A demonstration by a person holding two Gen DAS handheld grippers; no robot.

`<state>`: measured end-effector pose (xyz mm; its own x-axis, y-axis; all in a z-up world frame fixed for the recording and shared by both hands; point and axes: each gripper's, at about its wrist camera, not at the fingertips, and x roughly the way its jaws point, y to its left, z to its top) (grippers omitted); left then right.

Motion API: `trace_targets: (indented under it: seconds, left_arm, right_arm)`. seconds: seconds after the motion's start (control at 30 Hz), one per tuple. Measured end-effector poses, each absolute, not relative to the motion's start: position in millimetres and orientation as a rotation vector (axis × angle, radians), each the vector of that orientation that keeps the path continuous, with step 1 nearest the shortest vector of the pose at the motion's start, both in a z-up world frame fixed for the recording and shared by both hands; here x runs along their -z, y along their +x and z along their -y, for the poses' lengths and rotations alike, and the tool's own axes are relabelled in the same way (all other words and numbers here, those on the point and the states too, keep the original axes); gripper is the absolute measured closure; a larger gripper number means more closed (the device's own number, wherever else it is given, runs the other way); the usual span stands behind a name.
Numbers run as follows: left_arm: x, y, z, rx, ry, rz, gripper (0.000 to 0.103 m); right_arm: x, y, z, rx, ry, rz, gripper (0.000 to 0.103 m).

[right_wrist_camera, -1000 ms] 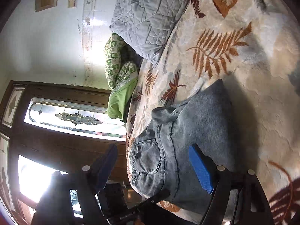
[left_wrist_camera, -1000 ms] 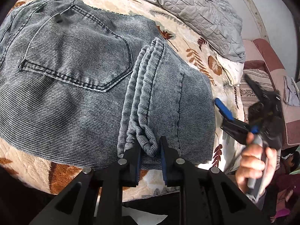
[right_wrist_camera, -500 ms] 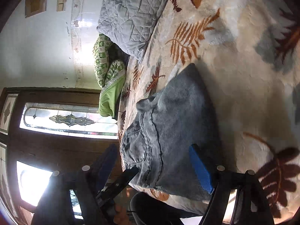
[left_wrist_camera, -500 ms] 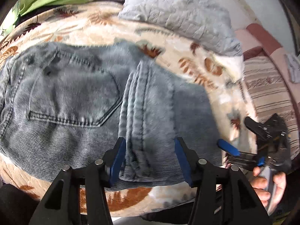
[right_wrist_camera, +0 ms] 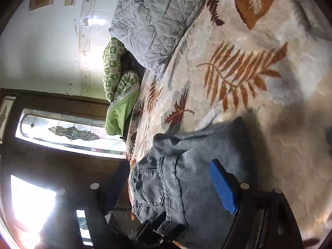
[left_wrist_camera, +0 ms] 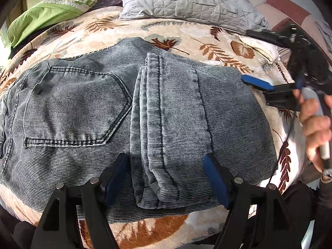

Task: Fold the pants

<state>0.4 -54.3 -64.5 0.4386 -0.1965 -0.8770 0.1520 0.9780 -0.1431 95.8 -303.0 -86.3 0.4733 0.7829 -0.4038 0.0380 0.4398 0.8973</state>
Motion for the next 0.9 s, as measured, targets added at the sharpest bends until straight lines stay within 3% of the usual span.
trace_targets:
  seconds: [0.1, 0.33, 0.5, 0.77, 0.87, 0.9]
  left_arm:
    - [64.2, 2.1, 49.9, 0.236, -0.076, -1.093, 0.027]
    - [59.8, -0.7, 28.4, 0.276, -0.206, -1.087, 0.027]
    - [38.0, -11.8, -6.2, 0.264, -0.358, -1.0, 0.027]
    - [1.2, -40.3, -111.1, 0.123, -0.587, -0.803, 0.025]
    - [8.2, -51.0, -154.7, 0.009, -0.682, -0.776, 0.025]
    - [13.5, -55.0, -169.8, -0.023, -0.724, -0.784, 0.025]
  right_arm:
    - [126.6, 121.8, 305.6, -0.506, 1.113, -1.04, 0.022]
    - [75.7, 60.6, 292.0, -0.643, 0.969, -0.992, 0.022]
    - [114.0, 25.9, 275.7, -0.61, 0.91, -1.115, 0.02]
    - [70.2, -9.2, 251.6, -0.773, 0.893, -0.966, 0.02]
    - [100.0, -10.7, 228.4, -0.746, 0.834, -1.076, 0.02]
    - [113.7, -8.1, 223.9, -0.685, 0.817, -1.14, 0.026]
